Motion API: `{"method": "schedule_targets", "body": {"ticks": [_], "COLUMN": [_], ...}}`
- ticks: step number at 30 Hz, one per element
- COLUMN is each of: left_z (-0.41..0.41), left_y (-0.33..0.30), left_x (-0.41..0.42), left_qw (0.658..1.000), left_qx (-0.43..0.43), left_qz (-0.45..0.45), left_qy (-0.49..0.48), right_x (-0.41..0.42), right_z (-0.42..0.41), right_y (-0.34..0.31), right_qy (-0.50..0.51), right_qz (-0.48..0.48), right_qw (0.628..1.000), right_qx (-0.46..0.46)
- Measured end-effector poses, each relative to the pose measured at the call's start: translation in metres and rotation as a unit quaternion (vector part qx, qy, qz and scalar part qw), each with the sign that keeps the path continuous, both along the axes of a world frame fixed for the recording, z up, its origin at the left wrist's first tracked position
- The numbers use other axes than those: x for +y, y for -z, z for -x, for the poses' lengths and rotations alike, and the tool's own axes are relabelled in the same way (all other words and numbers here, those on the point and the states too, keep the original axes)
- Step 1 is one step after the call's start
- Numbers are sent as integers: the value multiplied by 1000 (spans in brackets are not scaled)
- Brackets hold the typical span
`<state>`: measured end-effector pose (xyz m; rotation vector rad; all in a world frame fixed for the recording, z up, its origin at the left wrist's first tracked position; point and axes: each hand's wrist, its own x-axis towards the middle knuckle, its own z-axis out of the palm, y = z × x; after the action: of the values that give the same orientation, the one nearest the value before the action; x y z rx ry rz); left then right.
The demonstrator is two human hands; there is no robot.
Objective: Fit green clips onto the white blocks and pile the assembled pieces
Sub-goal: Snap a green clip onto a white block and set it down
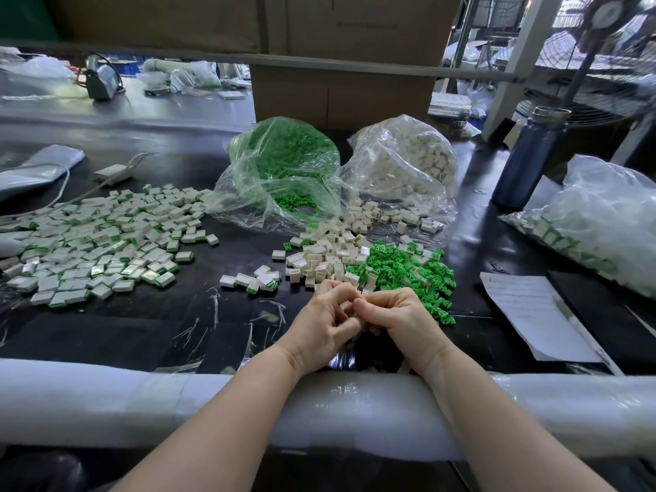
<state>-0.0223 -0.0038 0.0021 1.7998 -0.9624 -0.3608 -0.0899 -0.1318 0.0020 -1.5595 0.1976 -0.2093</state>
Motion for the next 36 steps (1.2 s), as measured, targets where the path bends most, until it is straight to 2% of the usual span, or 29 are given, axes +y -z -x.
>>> {"method": "schedule_targets", "body": {"ticks": [18,23,36], "left_z": [1,1,2], "left_y": [-2,-3,-3], "left_x": [0,0,0], "left_qw": [1000,1000,1000], "left_qx": [-5,13,-5], "left_qz": [-8,14,-10], "left_qy": [-1,-6,-4], "right_x": [2,5,2], "right_z": [1,1,2], "right_y": [-3,-6,-4], "right_qy": [3,10,1], "right_qz": [-9,-3,-7], "right_qw": [1000,1000,1000], "right_qx": [4,8,0]}}
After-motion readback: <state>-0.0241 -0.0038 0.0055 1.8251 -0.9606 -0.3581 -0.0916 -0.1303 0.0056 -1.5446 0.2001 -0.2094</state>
